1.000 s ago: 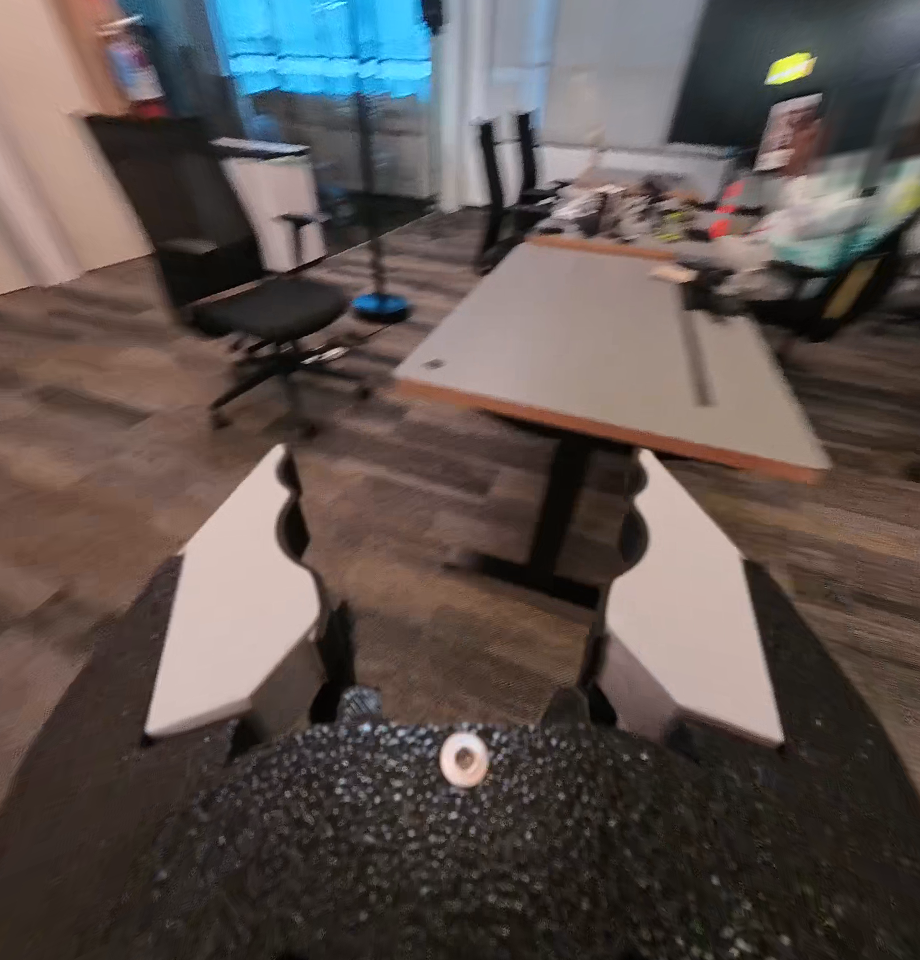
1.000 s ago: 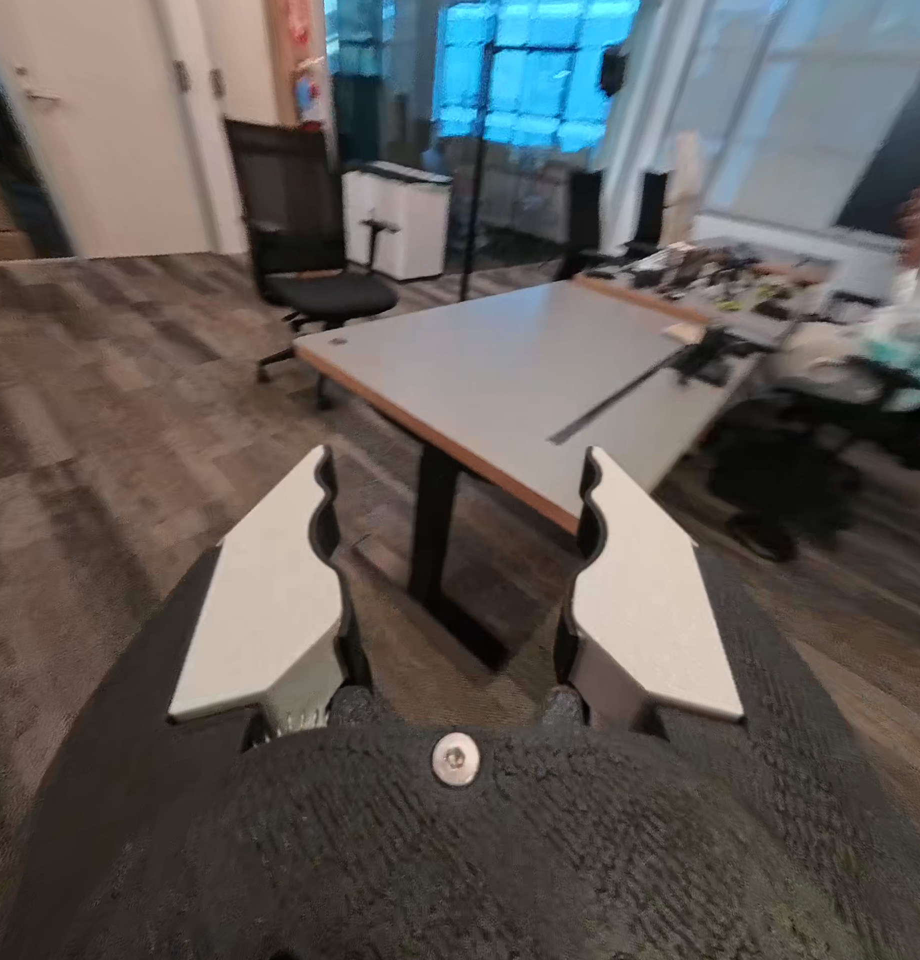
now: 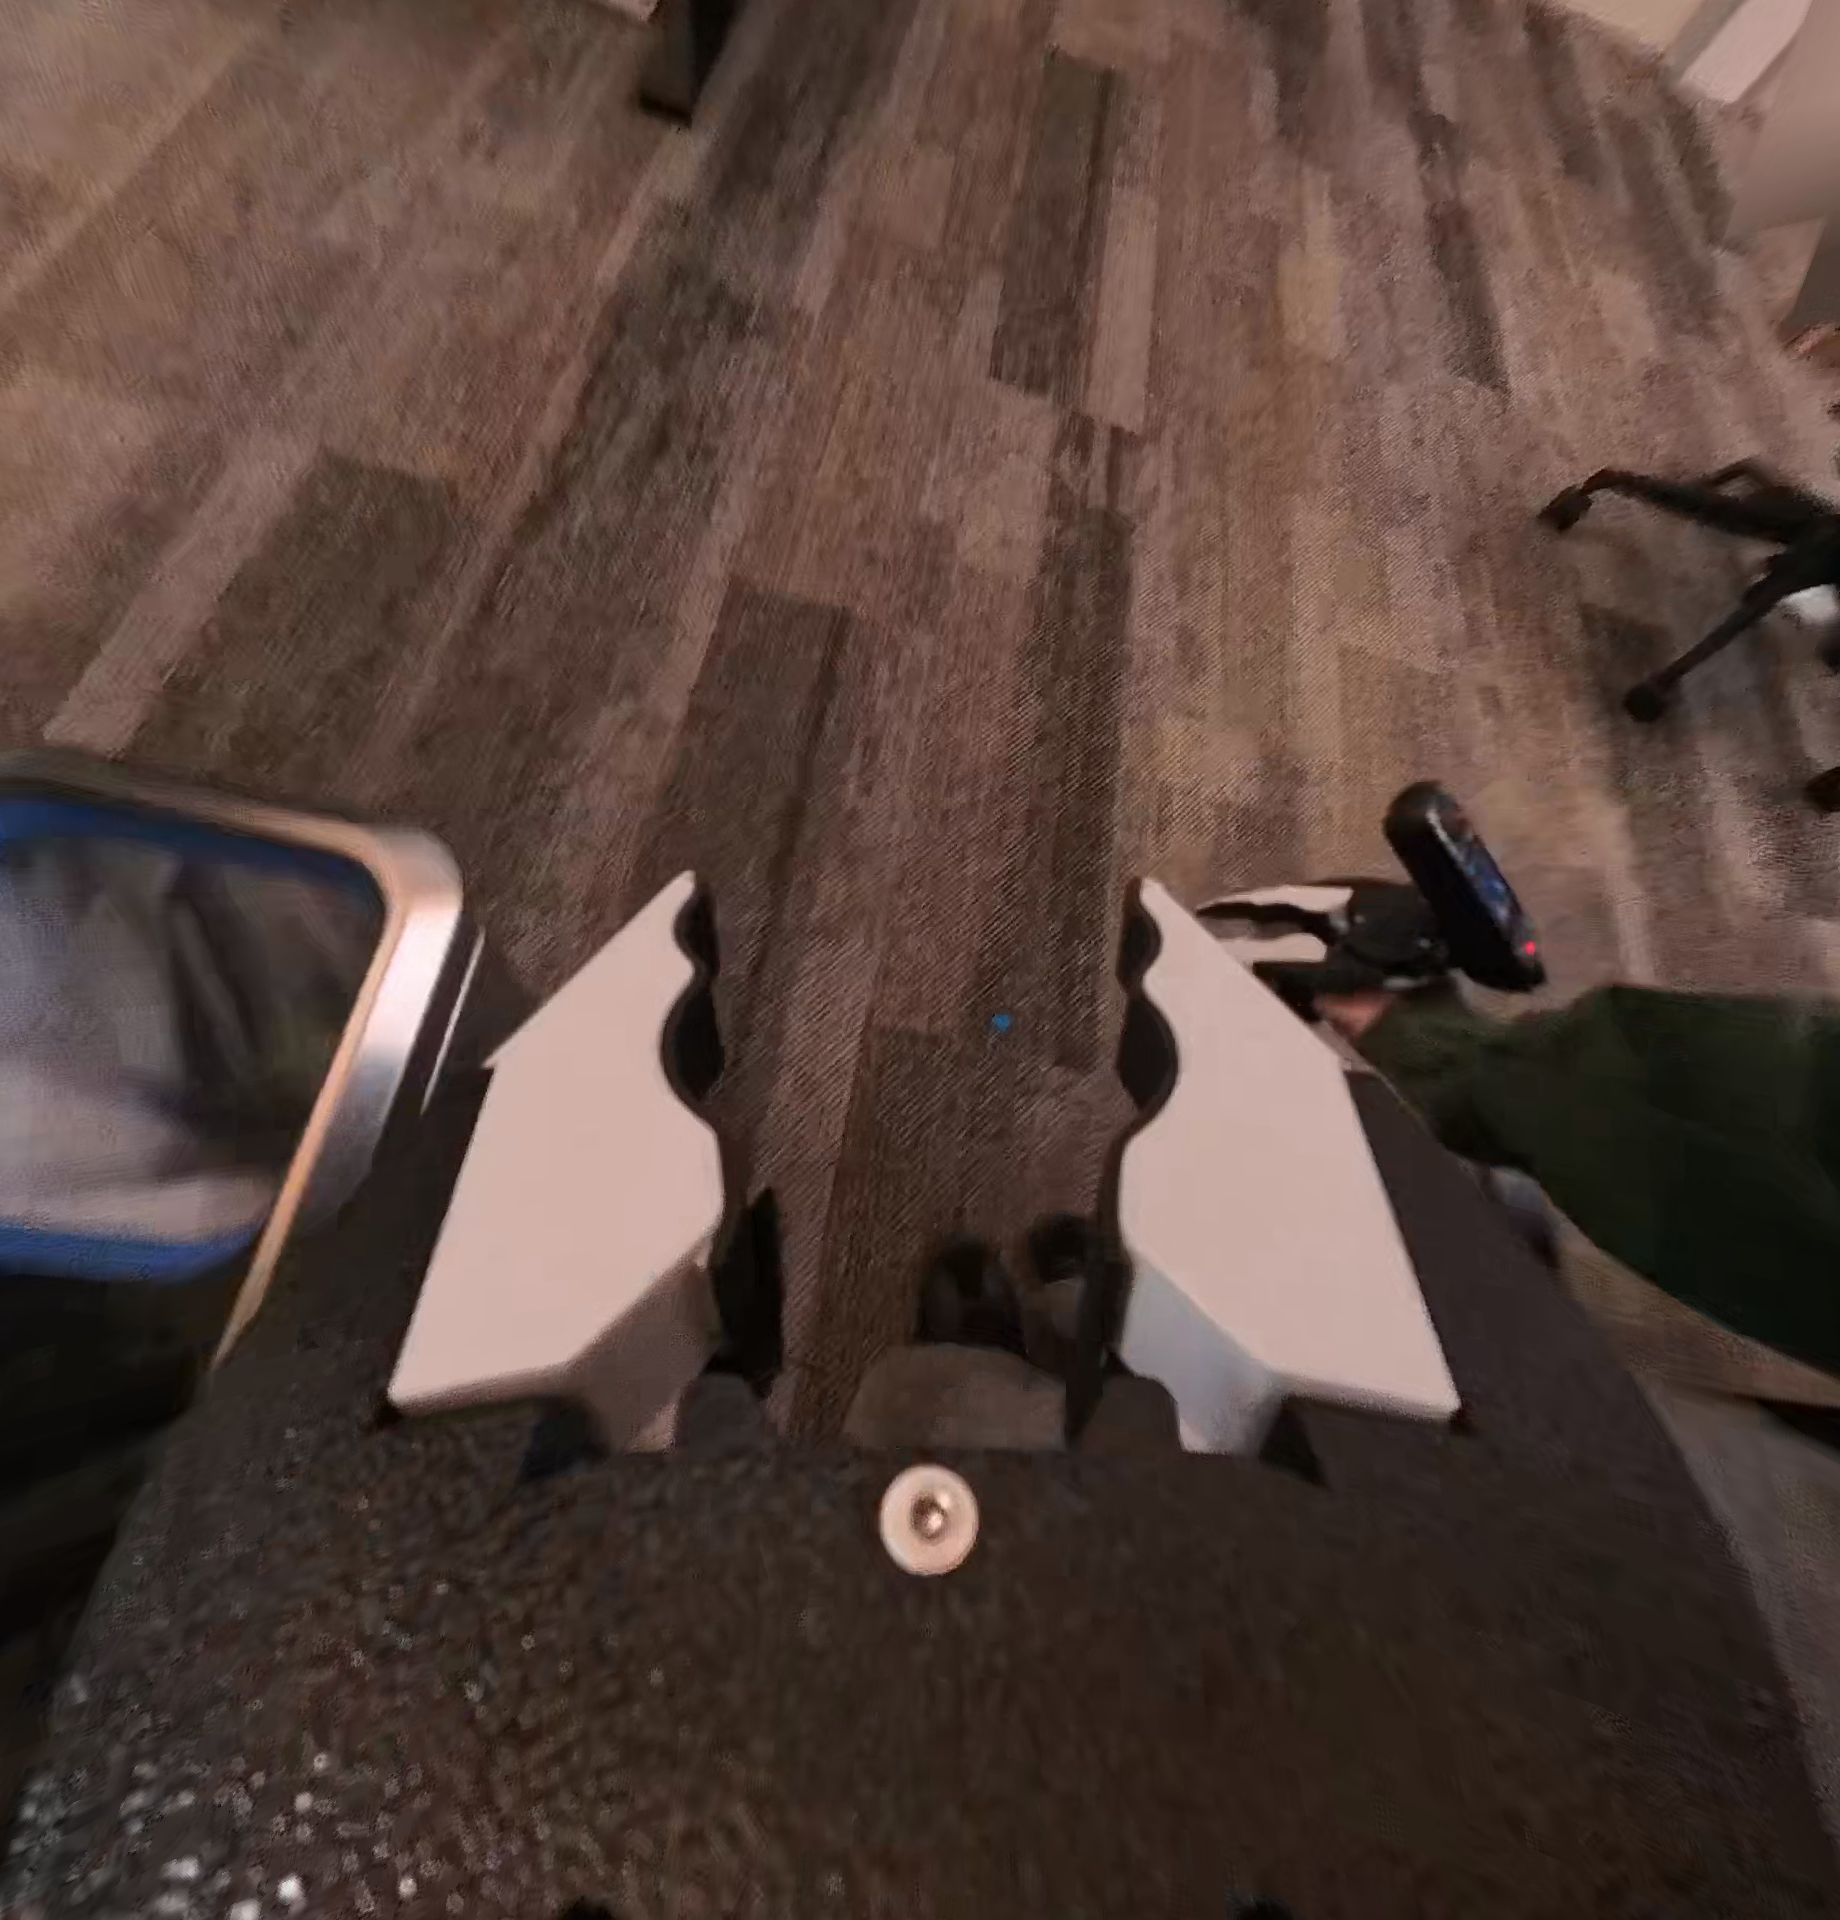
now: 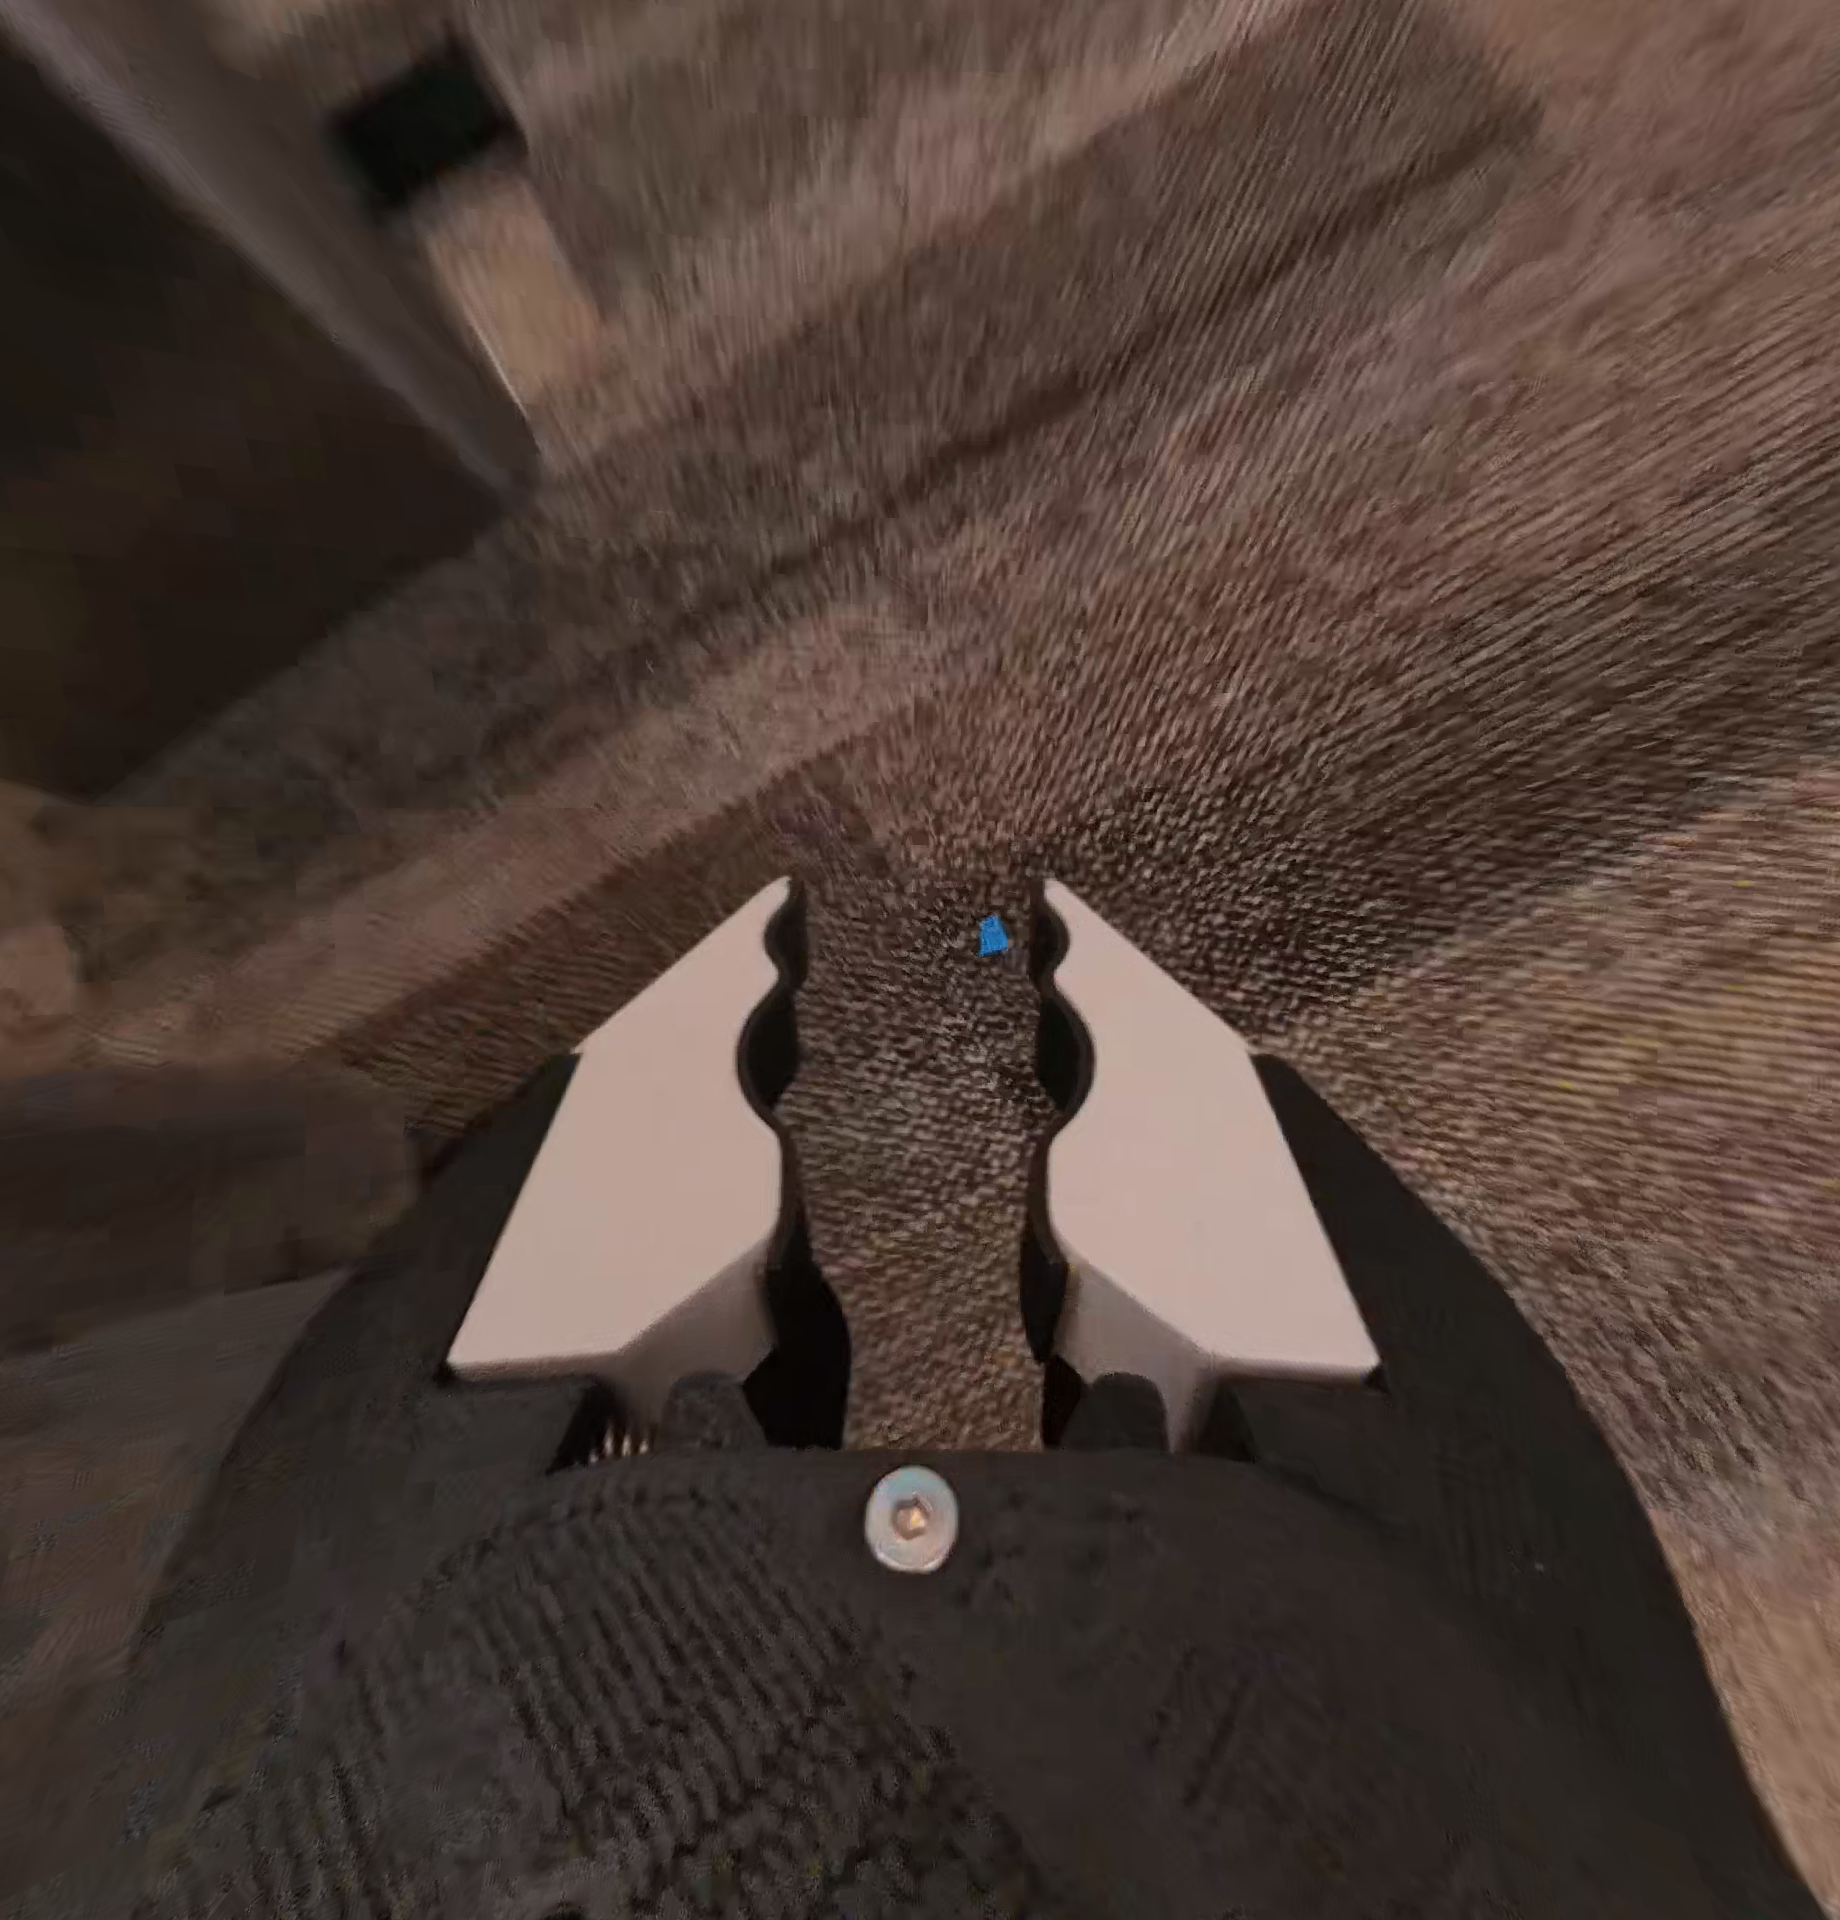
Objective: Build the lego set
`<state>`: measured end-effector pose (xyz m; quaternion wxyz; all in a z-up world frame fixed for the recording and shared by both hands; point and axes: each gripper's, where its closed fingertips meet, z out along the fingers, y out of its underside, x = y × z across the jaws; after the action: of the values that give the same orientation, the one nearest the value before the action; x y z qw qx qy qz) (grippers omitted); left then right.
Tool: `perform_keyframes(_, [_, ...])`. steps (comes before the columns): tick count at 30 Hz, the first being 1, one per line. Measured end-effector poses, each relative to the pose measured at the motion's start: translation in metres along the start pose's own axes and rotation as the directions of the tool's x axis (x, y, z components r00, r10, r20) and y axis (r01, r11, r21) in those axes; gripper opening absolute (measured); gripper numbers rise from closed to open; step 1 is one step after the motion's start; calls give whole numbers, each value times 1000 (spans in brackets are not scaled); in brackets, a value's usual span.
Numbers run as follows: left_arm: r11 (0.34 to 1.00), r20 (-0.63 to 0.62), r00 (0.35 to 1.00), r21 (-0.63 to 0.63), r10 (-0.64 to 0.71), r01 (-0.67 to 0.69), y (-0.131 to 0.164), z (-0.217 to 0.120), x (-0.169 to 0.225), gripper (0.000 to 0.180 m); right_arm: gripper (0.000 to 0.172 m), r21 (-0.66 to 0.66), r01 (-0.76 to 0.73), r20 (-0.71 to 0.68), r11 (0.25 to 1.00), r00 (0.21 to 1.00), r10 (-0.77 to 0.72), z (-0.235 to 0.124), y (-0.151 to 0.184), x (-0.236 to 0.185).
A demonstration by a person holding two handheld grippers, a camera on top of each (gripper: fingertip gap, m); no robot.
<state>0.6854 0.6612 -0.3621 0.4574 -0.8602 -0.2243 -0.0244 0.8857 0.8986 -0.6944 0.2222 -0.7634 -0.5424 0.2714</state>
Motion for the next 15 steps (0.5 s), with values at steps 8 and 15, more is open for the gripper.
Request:
perform_keyframes(8, [947, 162, 975, -258, -152, 190, 152, 17, -30, 75, 30, -217, 111, 63, 970, 993, -100, 194, 144, 28])
perform_keyframes(15, [914, 179, 959, -306, -219, 266, 178, 25, -26, 74, 32, -179, 100, 20, 979, 995, -98, 227, 156, 35])
